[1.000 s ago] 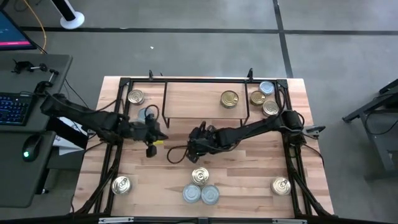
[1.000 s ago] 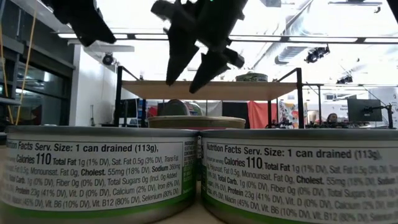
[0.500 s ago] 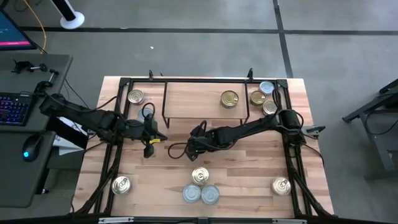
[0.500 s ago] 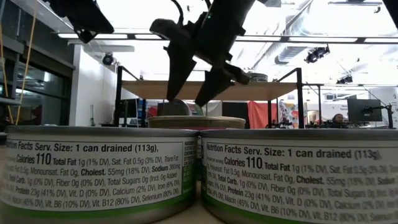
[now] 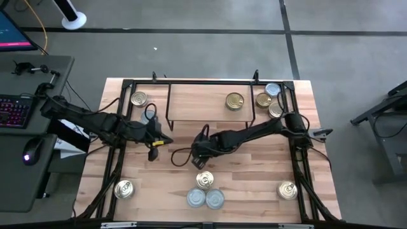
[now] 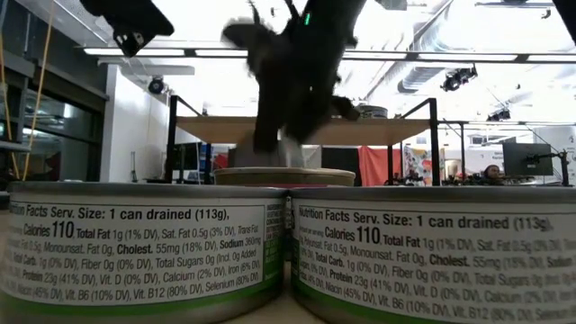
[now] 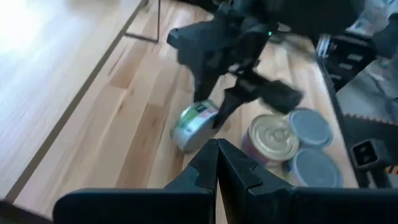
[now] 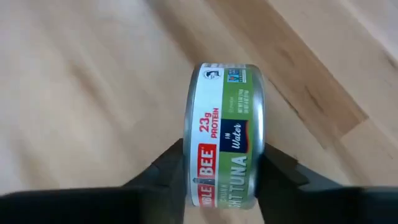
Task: Stack canned seafood by type on shelf
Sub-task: Put the white-green tuna can on the shelf
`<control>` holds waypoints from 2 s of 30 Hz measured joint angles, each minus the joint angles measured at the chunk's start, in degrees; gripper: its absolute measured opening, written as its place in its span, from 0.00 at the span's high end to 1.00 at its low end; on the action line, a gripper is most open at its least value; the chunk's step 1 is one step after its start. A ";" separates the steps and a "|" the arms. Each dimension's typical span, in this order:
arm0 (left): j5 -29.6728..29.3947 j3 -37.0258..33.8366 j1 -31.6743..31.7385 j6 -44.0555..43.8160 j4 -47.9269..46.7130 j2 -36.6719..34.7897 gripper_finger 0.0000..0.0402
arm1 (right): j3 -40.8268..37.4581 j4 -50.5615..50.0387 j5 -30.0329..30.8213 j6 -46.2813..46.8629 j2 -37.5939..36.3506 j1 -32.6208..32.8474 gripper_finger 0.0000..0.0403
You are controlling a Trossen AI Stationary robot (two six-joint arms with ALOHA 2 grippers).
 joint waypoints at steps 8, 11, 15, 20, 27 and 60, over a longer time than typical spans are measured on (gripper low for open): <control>-0.03 0.28 0.08 0.04 5.34 -0.04 1.00 | 2.57 -6.92 3.53 -10.14 -15.28 -0.21 0.71; -0.96 0.28 0.59 0.07 8.29 0.30 1.00 | -0.19 -7.29 5.17 -10.62 -19.88 -3.70 0.71; -1.15 0.28 1.46 0.07 11.68 0.93 1.00 | -6.05 -2.46 5.10 -10.28 -24.49 -10.25 0.71; -1.12 0.31 1.71 0.07 12.06 1.37 1.00 | -14.83 13.11 -1.38 -5.03 -27.56 -18.31 0.71; -1.11 0.31 1.35 0.03 12.02 1.68 1.00 | -21.66 20.37 -4.10 3.02 -27.73 -24.13 0.71; -1.11 0.31 1.12 0.02 11.48 1.70 1.00 | -13.29 4.17 0.72 -10.00 -27.82 -29.58 0.43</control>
